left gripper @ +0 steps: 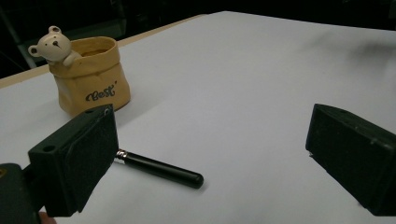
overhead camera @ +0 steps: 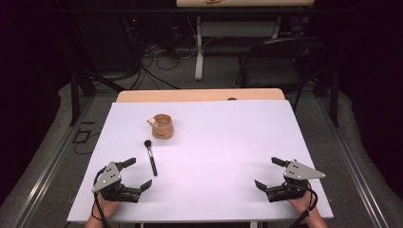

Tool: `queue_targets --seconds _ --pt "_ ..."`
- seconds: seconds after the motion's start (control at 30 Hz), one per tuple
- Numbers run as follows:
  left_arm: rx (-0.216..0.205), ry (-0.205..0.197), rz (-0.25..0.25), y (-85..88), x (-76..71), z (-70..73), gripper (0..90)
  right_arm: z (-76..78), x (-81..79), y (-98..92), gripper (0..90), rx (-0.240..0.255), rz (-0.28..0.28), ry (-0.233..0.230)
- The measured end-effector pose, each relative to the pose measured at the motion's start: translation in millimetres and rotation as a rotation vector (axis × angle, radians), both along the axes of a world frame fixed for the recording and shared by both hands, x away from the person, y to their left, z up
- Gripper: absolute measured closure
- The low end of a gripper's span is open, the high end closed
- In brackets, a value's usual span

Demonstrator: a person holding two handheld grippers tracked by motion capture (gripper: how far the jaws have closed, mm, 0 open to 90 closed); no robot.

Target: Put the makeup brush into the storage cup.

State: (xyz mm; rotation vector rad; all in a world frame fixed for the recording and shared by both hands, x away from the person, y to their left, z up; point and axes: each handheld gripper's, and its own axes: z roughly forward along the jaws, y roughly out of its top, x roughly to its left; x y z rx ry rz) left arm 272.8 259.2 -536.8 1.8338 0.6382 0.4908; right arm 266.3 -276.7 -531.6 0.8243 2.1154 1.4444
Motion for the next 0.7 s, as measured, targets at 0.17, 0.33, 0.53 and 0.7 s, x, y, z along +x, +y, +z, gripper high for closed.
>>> queue_targets --seconds 0.17,0.33,0.53,0.7 --pt "-0.004 -0.001 0.004 0.0 -0.3 0.3 2.7 0.0 -0.4 0.2 0.0 -0.003 0.003 0.001" --pt "0.0 -0.001 0.002 0.0 -0.4 0.1 2.7 -0.4 -0.2 1.2 0.0 -0.005 0.004 -0.002" --pt "0.004 0.006 0.009 -0.3 -0.4 -0.3 2.6 -0.7 0.3 1.9 0.0 -0.012 0.004 0.0" --pt "0.015 0.022 0.024 -1.4 0.9 -0.5 1.7 -1.2 0.6 1.9 0.0 -0.018 0.004 0.003"
